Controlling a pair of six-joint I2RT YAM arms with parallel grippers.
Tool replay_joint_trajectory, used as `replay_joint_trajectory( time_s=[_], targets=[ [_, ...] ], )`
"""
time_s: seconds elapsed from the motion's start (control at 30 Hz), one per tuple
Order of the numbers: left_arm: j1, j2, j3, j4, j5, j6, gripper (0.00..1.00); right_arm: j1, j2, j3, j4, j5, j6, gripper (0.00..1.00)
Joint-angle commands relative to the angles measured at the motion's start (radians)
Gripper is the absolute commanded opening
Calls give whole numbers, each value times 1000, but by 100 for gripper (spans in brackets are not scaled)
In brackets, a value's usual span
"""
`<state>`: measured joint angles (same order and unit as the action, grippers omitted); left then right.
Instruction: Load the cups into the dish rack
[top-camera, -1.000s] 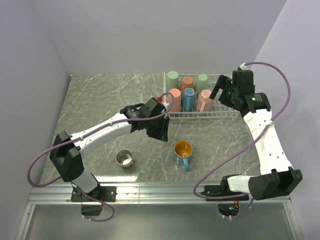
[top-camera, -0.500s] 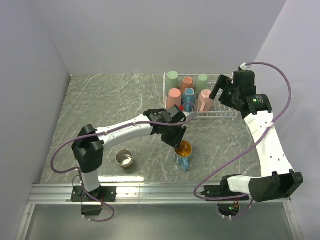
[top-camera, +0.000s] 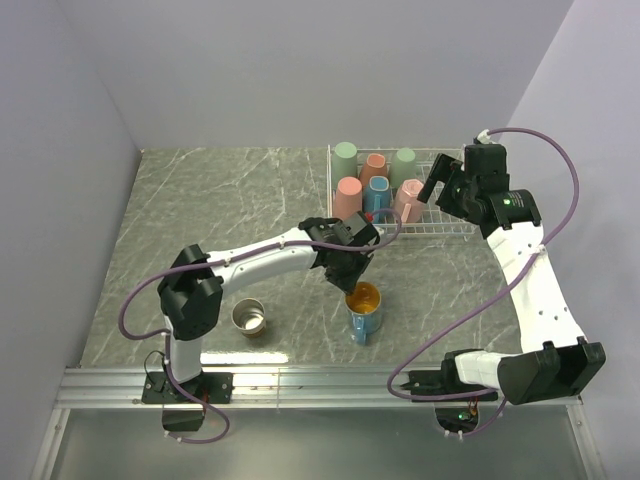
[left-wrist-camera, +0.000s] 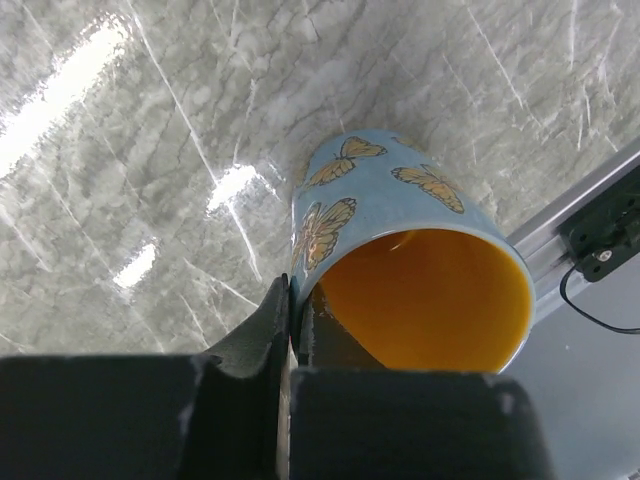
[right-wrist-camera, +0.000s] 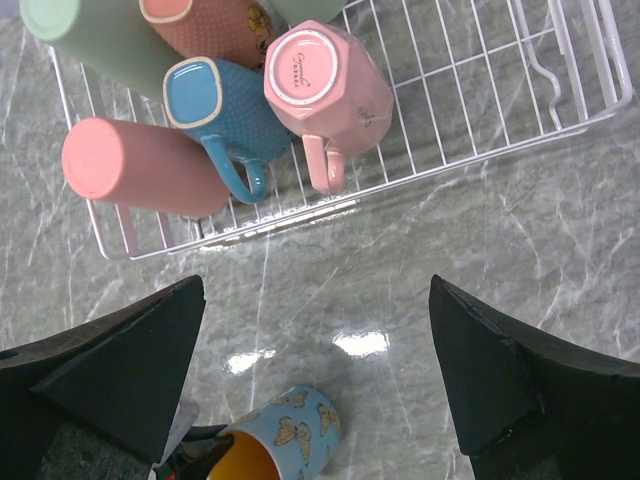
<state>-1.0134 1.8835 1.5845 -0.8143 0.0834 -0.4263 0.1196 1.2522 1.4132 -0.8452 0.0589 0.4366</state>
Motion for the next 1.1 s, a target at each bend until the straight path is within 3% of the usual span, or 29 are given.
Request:
replay_joint_trajectory(
  time_s=[0.0, 0.3, 0.47, 0.67, 0.77, 0.93, 1.0, 1.07],
  targets=[
    [-8, 0, 46, -11, 12, 6, 0, -6, -16, 0, 38, 2, -13, 100],
    [68, -147, 114, -13, 4, -11, 0, -20, 27, 116, 20, -56, 8, 100],
    [232, -297, 65, 79, 117, -69, 0, -83, 44, 132, 93, -266, 83, 100],
    [467, -454, -56, 291, 261, -204, 0, -181, 47, 0, 332, -667, 269, 100],
    [518, -491, -77, 413, 327, -262, 0, -179, 49, -45, 408, -750, 368, 100],
    [585, -504, -104, 593, 403, -394, 0, -150, 72, -242, 792, -1008, 673, 100],
    [593, -497, -109, 655, 414, -434, 0, -126, 81, -313, 965, -1044, 760, 100],
    [599, -482, -103, 673, 414, -450, 0, -89, 87, -329, 1021, -1071, 820, 99]
  ],
)
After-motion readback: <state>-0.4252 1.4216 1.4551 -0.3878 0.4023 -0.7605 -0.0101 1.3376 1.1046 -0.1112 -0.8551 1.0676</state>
